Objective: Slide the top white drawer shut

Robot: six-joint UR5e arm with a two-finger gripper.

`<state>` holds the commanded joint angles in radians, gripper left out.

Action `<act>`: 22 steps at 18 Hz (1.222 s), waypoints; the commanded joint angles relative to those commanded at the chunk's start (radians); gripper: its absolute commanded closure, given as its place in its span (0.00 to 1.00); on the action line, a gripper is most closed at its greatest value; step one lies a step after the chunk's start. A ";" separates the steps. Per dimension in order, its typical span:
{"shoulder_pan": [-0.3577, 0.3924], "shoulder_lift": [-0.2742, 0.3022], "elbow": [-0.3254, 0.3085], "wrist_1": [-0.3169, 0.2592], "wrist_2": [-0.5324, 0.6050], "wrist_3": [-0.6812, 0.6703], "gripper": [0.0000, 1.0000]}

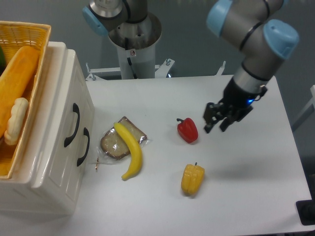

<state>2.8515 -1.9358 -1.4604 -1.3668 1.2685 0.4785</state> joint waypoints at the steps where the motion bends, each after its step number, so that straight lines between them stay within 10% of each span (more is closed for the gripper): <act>1: 0.015 -0.005 0.002 0.000 0.006 0.005 0.28; 6: 0.054 -0.060 0.052 0.000 0.103 0.098 0.00; 22: 0.190 -0.103 0.100 0.060 0.213 0.650 0.00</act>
<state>3.0418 -2.0387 -1.3606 -1.3070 1.4818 1.1286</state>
